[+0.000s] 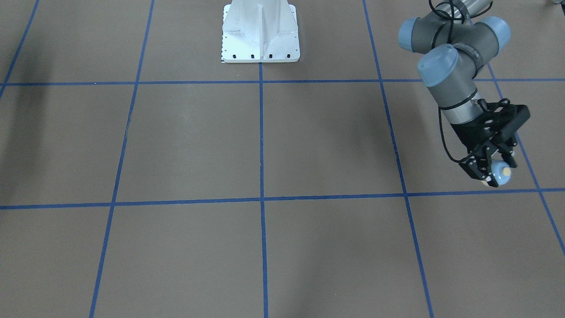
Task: Place and press bell with both arms
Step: 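Carry the bell with the left gripper toward the table center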
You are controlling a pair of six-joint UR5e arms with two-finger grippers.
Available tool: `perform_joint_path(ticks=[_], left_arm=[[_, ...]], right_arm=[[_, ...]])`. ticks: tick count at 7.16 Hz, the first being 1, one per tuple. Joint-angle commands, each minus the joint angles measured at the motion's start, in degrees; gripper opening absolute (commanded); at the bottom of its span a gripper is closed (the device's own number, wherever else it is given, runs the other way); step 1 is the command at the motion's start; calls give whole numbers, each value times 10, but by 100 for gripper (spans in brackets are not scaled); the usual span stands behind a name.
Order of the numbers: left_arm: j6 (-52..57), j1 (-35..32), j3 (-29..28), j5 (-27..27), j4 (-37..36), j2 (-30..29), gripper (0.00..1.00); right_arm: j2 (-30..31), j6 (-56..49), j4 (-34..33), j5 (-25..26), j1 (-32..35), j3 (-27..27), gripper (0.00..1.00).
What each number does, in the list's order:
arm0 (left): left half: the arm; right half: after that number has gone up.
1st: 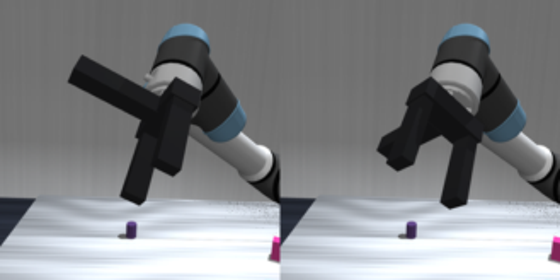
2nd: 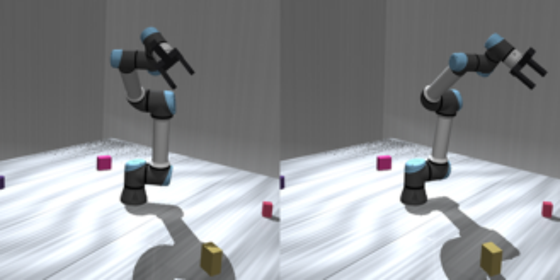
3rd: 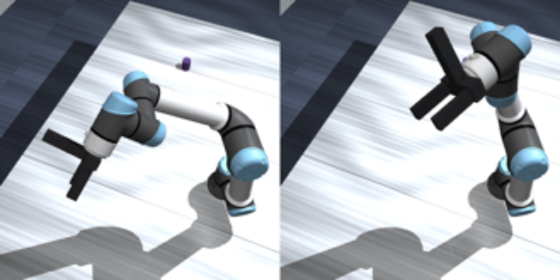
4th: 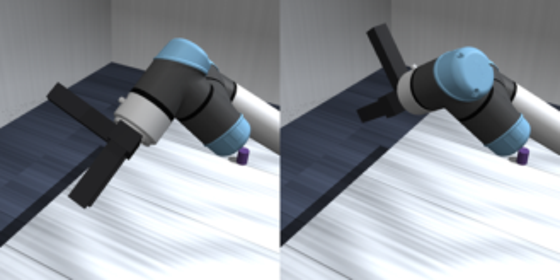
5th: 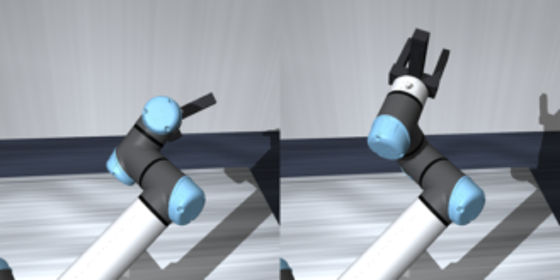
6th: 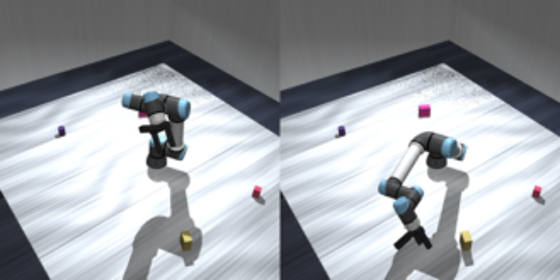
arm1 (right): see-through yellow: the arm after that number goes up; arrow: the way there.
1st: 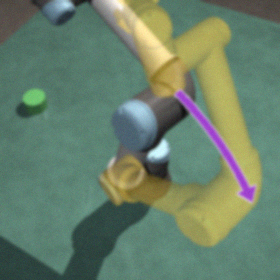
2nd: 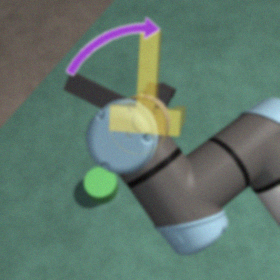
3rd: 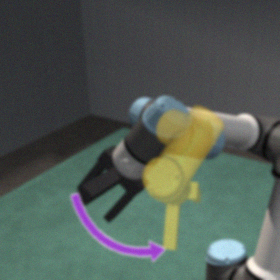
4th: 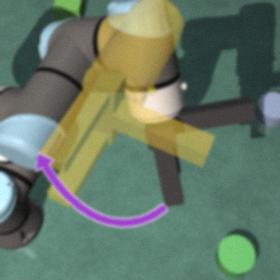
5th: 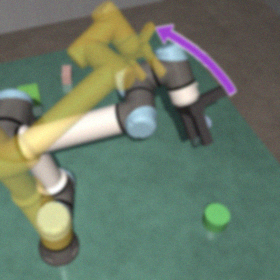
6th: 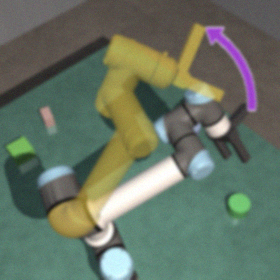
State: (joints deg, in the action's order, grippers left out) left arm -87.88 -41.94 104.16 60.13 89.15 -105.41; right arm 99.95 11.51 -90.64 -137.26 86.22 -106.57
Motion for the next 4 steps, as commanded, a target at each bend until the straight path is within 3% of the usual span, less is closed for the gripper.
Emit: perform_joint_path(ticks=[1, 3, 4], left_arm=[[22, 78, -5, -68, 67, -62, 0], [92, 134, -22, -124, 151, -92, 0], [145, 153, -73, -125, 234, -112, 0]], right_arm=[[-2, 0, -1, 0, 0, 0, 100], [-3, 1, -3, -1, -3, 1, 100], [-3, 1, -4, -2, -4, 1, 100]])
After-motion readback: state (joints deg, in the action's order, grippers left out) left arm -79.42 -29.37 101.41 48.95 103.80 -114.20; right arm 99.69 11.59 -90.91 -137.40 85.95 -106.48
